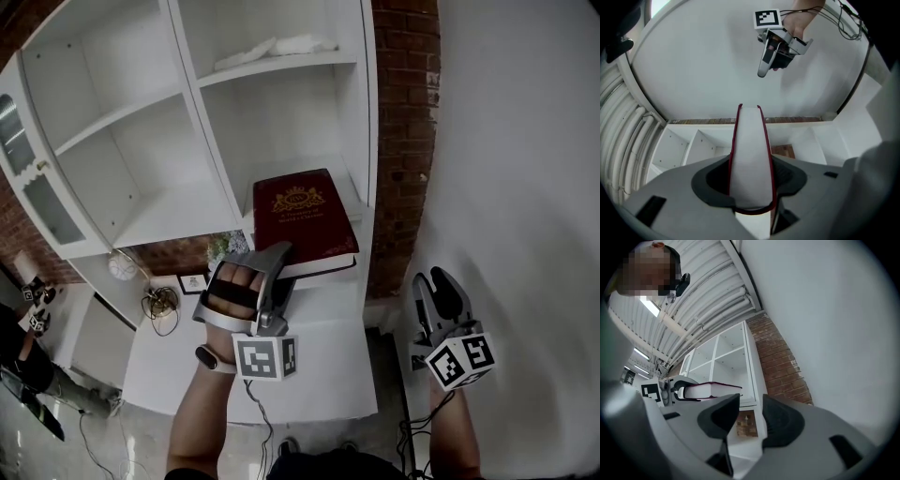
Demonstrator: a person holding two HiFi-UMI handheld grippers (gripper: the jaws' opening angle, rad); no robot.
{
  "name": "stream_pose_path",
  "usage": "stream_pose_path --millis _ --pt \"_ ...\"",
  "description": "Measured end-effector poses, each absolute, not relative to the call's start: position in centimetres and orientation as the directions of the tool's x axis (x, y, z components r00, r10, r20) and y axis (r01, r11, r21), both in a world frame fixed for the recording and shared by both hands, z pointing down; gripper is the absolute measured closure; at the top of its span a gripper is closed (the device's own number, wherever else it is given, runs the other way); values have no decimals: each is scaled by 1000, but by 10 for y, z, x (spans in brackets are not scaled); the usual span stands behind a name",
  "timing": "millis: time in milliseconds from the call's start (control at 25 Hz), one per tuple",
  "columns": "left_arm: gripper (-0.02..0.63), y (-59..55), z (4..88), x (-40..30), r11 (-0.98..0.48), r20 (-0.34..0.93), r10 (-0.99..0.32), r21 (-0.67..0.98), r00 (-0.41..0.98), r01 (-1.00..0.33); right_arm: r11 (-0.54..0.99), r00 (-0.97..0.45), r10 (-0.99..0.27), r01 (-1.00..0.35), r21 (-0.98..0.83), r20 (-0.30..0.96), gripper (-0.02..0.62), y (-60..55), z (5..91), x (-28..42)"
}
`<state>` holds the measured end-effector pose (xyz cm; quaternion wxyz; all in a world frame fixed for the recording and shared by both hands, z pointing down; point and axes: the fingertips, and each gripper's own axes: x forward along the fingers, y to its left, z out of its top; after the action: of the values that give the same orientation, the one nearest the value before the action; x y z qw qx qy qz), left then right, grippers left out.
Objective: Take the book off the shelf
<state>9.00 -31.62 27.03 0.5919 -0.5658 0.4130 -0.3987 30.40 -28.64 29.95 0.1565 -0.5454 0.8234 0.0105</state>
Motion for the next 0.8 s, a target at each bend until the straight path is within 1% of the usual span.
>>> stream_pose_path --millis 440,640,800 --pt "390 -248 258 93 98 -88 -926 -995 366 8 546 -499 -828 -821 -167 -258 451 -306 308 250" --pt "390 -207 263 77 119 -108 -918 -993 381 7 600 -552 -795 -777 -191 -253 460 -307 319 211" --pt "390 -196 267 69 126 -110 -917 -992 384 17 626 -582 -777 -754 -199 -238 467 -319 320 191"
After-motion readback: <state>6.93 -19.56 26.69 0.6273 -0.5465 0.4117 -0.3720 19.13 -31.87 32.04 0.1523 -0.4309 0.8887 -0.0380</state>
